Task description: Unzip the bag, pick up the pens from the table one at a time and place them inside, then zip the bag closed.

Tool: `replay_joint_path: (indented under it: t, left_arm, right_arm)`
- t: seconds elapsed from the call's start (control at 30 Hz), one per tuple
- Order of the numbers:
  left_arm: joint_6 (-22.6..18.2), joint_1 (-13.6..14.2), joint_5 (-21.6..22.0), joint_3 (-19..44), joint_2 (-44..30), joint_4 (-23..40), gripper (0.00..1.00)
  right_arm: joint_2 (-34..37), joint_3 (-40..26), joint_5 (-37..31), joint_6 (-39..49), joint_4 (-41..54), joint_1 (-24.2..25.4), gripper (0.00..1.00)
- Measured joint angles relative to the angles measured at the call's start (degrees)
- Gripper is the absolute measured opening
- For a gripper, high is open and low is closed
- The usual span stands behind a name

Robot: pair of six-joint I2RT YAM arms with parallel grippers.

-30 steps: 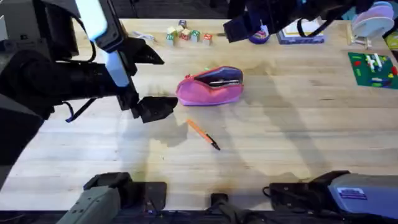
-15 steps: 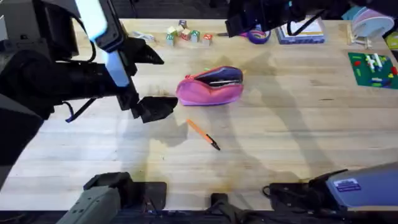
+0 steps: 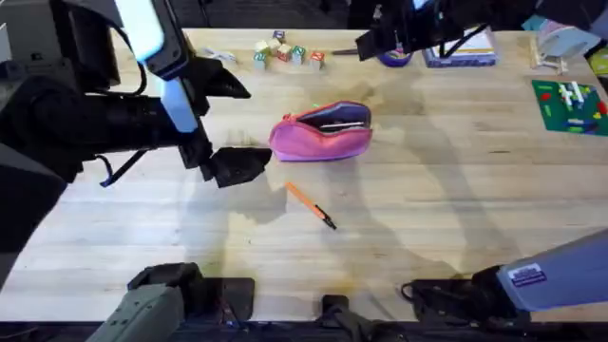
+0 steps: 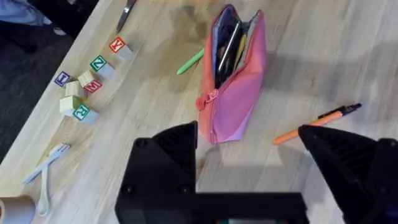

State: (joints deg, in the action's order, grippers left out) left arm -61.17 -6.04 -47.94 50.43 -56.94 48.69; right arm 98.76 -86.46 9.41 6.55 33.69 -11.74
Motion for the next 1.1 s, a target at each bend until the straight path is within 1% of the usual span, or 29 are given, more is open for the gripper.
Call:
replay_joint_path:
  t: [0.03,0.17,0.43,0.53,0.73,0.97,1.1]
  left_arm:
    - [0.01,0.0,0.0,0.0,0.02,0.0,0.993]
    - [0.0,0.0,0.0,-0.02,0.0,-0.02,0.993]
    - [0.0,0.0,0.02,-0.01,0.0,-0.02,0.993]
    - [0.01,0.0,0.0,-0.02,0.0,-0.02,0.993]
    - [0.0,0.0,0.0,0.0,0.02,-0.02,0.993]
    - [0.0,0.0,0.0,-0.01,0.01,-0.01,0.993]
    - [0.01,0.0,0.0,-0.01,0.0,0.0,0.993]
  right_arm:
    - [0.32,0.0,0.0,-0.15,-0.79,-1.51,0.997]
    - [2.59,0.0,0.0,0.44,-1.12,-4.24,0.998]
    - [7.56,0.0,0.0,6.62,-1.53,-8.43,0.997]
    - [10.09,0.0,-0.02,8.12,-3.32,-8.71,0.997]
    - [13.39,0.0,-0.17,8.52,-3.49,-8.73,0.998]
    - [14.53,-0.02,-0.17,8.52,-3.31,-8.73,0.997]
    - [16.32,-0.09,-0.17,8.52,-2.21,-9.01,0.996]
